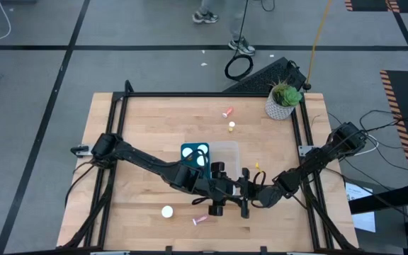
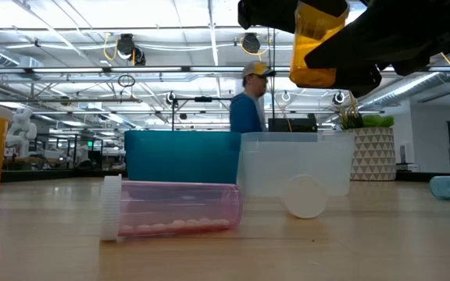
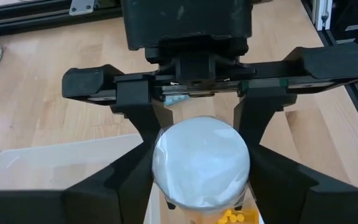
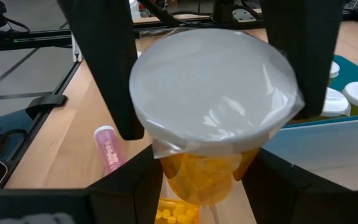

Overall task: Pick and place medicine bottles into bin by pill shape (circle, oval)
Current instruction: Put the large orange pill bottle into the blue transparent bin

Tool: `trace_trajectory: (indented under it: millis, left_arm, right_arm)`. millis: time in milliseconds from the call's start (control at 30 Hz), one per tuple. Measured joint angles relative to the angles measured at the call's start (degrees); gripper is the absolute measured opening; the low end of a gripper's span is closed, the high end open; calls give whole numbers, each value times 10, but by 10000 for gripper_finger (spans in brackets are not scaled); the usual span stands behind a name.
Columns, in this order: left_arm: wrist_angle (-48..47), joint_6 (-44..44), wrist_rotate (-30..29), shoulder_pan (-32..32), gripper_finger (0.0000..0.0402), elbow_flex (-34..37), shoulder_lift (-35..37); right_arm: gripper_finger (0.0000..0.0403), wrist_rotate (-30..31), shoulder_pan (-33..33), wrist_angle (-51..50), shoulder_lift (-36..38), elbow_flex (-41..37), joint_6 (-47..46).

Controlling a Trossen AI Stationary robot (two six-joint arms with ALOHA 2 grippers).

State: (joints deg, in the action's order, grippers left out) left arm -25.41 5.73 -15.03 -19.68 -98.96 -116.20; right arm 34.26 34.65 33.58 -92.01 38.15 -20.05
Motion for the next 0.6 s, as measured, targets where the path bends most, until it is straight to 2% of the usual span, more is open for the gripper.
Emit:
trace_trajectory:
  millis: [167,267,467,600]
  left_arm:
    - [-1,-2,0,0,213,0,0]
    - [-1,-3,1,0,207,0,0]
    - [-11,6,16,-2,232,0,17]
    - [-29,7,15,-6,223,0,33]
  right_arm:
    - [192,0,0,0,0,0,-1]
    - [210,0,2,0,0,0,-1]
    - [280,3,10,22,0,0,5]
    - [325,3,11,21,7,0,12]
